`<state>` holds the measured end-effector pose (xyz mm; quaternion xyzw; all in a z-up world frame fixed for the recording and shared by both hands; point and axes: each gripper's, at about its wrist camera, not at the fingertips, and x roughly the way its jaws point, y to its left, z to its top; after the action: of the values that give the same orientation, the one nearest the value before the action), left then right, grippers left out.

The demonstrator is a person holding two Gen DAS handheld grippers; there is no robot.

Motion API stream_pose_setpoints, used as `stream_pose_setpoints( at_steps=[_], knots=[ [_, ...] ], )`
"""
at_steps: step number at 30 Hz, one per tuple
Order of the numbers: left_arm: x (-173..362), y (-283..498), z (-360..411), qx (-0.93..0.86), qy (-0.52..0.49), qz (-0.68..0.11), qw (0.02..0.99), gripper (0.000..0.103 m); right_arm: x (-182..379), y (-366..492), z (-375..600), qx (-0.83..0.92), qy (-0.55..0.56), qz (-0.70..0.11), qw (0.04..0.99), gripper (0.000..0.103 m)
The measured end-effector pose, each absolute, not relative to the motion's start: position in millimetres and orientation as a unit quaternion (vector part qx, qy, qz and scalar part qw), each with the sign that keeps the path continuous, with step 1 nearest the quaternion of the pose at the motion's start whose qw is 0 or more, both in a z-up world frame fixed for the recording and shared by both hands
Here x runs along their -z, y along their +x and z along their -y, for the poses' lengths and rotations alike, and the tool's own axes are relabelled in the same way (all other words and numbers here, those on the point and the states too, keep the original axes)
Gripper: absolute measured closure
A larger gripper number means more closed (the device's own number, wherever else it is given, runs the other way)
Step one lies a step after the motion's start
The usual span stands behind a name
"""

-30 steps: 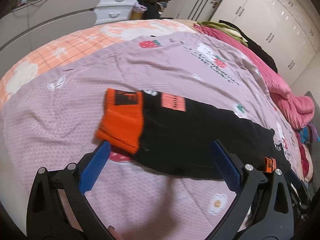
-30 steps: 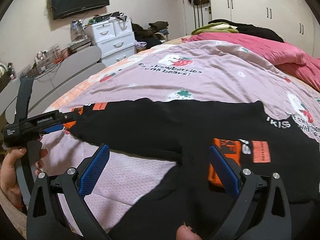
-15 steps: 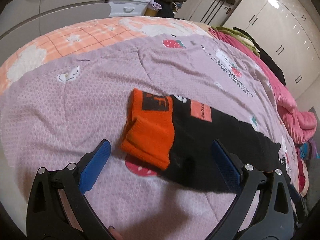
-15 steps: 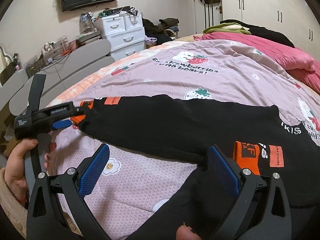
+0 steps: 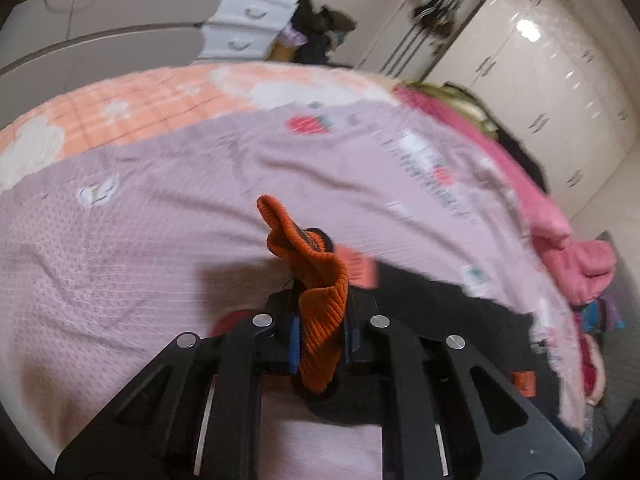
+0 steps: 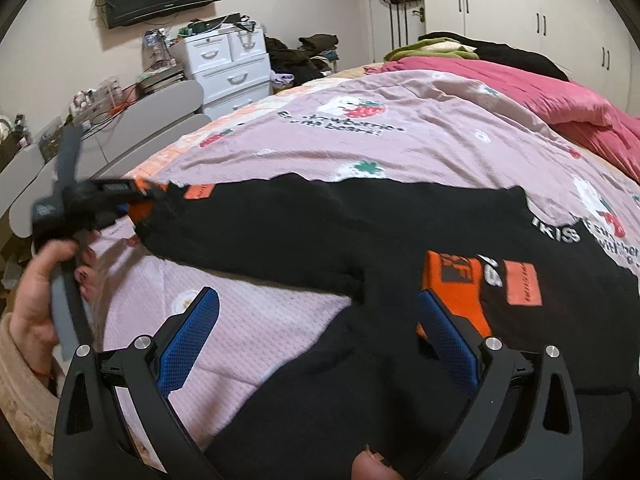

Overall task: Fold small clothes
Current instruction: 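Close the left tool on the other sleeve's orange cuff, then carry the cuff with the left tool across the sweatshirt body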

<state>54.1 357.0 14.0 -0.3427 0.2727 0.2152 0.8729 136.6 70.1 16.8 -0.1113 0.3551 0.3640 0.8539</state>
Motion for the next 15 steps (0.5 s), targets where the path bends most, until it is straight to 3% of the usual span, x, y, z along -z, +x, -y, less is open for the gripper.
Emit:
stream_pose_setpoints(
  at_steps=[15],
  knots=[
    [-68.9,71.7,-283.5,-0.125,-0.302,-0.233,0.916,0.096,-30.4,156.9,14.5,-0.285,-0.069,-0.352,0.889,0.004]
  ],
)
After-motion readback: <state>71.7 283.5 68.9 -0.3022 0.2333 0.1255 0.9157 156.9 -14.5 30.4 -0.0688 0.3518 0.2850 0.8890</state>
